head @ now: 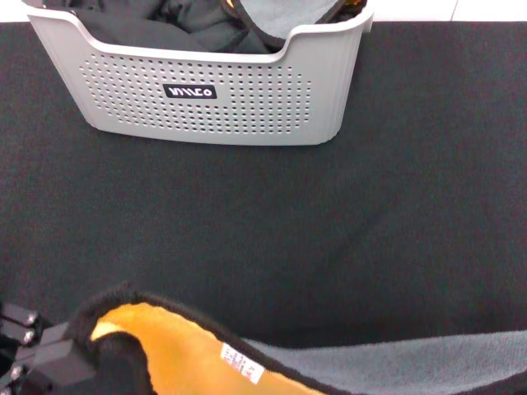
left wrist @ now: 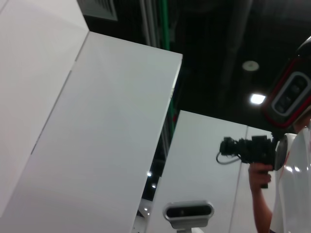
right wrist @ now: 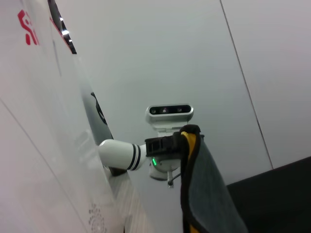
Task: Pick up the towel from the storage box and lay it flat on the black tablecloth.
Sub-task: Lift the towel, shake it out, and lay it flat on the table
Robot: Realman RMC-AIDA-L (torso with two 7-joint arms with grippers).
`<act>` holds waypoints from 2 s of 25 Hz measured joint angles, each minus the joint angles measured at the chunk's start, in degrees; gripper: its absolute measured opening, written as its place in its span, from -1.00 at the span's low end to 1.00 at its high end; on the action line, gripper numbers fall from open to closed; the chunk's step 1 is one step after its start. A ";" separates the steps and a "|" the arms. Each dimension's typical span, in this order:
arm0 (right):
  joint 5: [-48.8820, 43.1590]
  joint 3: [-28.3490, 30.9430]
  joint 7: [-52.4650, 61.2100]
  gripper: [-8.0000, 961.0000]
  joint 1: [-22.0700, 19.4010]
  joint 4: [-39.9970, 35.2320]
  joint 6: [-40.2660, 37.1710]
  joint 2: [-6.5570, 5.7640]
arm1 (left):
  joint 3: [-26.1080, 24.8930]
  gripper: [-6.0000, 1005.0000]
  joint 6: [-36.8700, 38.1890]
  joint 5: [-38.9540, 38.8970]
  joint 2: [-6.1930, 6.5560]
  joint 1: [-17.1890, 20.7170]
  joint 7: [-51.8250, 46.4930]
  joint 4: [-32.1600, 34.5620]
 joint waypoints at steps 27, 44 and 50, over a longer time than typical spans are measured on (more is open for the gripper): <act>-21.50 0.61 -24.12 -0.96 14.41 40.78 22.52 -0.39 | -2.58 -0.98 -14.14 8.75 -6.43 -33.79 23.62 -48.55; -28.68 0.74 -23.74 -0.96 23.31 46.48 33.95 -1.51 | -11.23 -0.98 -30.50 8.96 -7.19 -33.83 29.40 -46.52; -33.38 0.87 -22.82 -0.96 26.84 48.03 37.35 -1.20 | -11.17 -0.98 -35.37 9.41 -7.64 -34.72 33.20 -45.61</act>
